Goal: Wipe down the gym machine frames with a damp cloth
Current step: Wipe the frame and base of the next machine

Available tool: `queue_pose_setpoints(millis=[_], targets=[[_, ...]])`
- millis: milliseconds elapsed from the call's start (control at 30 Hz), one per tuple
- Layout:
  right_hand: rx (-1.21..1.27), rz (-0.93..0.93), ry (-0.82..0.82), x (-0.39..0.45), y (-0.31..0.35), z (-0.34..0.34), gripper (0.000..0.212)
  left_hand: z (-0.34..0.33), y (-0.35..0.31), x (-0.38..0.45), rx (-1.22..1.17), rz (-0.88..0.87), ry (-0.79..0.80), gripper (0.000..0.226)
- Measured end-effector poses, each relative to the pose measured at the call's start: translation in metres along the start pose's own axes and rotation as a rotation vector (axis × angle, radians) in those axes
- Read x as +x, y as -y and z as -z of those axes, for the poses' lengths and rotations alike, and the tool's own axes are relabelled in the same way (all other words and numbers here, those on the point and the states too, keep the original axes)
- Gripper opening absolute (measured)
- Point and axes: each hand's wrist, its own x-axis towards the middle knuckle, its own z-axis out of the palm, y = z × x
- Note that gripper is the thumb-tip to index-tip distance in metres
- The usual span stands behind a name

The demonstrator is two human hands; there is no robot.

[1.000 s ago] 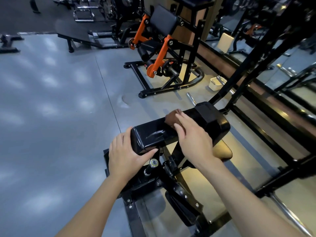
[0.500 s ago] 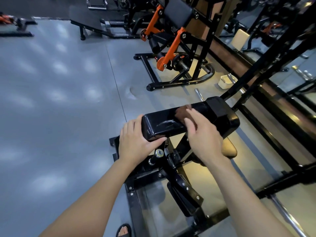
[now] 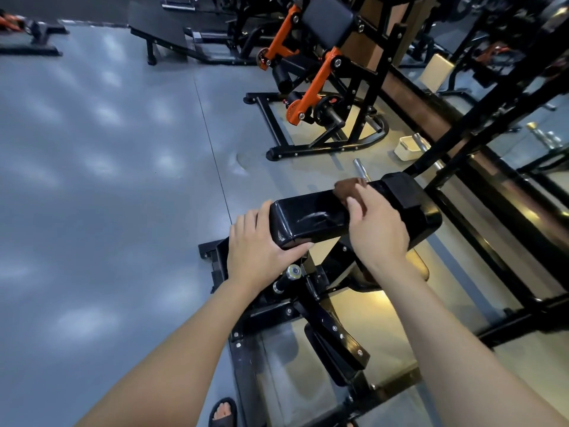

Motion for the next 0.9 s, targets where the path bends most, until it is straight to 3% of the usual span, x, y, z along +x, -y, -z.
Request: queue_pose_setpoints(millis=[167, 367, 533, 700, 900], targets=[[-0.019, 0.185, 0.053, -0.036, 0.016, -0.002, 0.043, -0.004, 0.003, 0.000, -0.003, -0.006, -0.037, 0.108], [-0.030, 0.012, 0.020, -0.012, 0.020, -0.002, 0.041, -0.003, 0.003, 0.000, -0.007, -0.017, -0.022, 0.105], [-0.051, 0.221, 0.097, -0.045, 0.031, -0.002, 0.042, -0.001, -0.001, 0.000, -0.014, -0.013, -0.052, 0.103], [-0.064, 0.015, 0.027, -0.016, 0.028, 0.000, 0.042, 0.002, 0.000, 0.000, 0.020, -0.030, -0.026, 0.107], [-0.110, 0.207, 0.146, -0.054, 0.045, -0.001, 0.045, -0.001, 0.001, 0.001, -0.002, -0.026, -0.062, 0.104]])
